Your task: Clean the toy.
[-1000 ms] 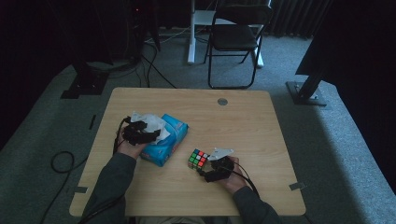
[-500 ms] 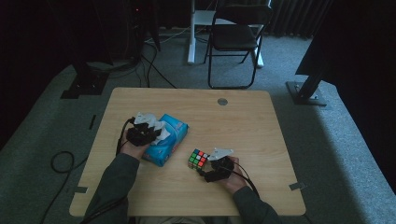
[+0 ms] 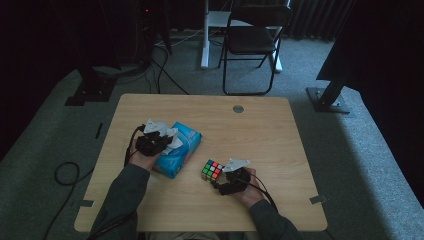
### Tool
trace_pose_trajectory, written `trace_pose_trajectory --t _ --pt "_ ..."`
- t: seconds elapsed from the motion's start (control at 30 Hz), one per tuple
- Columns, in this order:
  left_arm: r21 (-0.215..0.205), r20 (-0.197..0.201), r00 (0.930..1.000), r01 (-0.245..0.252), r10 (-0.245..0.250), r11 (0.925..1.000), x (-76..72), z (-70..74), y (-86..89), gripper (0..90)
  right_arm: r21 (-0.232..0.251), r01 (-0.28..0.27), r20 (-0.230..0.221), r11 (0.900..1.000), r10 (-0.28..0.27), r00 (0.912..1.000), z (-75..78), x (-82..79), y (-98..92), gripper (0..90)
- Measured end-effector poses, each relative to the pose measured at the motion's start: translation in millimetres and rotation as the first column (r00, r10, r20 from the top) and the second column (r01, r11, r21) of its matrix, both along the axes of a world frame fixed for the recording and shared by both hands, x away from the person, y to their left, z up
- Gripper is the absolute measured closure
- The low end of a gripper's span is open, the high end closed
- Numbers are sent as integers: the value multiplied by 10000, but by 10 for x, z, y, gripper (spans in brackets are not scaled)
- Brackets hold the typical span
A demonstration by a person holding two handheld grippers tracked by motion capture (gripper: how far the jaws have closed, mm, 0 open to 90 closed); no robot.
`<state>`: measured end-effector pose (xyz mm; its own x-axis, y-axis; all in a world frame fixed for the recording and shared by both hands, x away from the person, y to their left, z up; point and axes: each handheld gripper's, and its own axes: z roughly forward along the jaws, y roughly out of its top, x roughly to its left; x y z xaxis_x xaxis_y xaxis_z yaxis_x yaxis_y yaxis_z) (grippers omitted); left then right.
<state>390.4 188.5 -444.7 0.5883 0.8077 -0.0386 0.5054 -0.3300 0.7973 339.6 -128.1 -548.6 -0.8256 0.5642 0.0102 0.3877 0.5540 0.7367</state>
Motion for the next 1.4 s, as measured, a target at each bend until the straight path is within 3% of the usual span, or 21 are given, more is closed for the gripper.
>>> trace_pose_trajectory --t 0.57,0.9,1.4 --pt "140 695 9976 46 -56 9999 -107 196 -29 858 21 6 -1 10000 -6 10000 0 2 -1 223" --pt "135 1203 9922 319 -333 9994 -227 333 -103 857 44 27 5 10000 -27 10000 -1 3 0 218" --pt "41 1453 9873 646 -646 9979 -366 392 -159 857 208 126 62 9997 -127 9999 8 -4 -5 211"
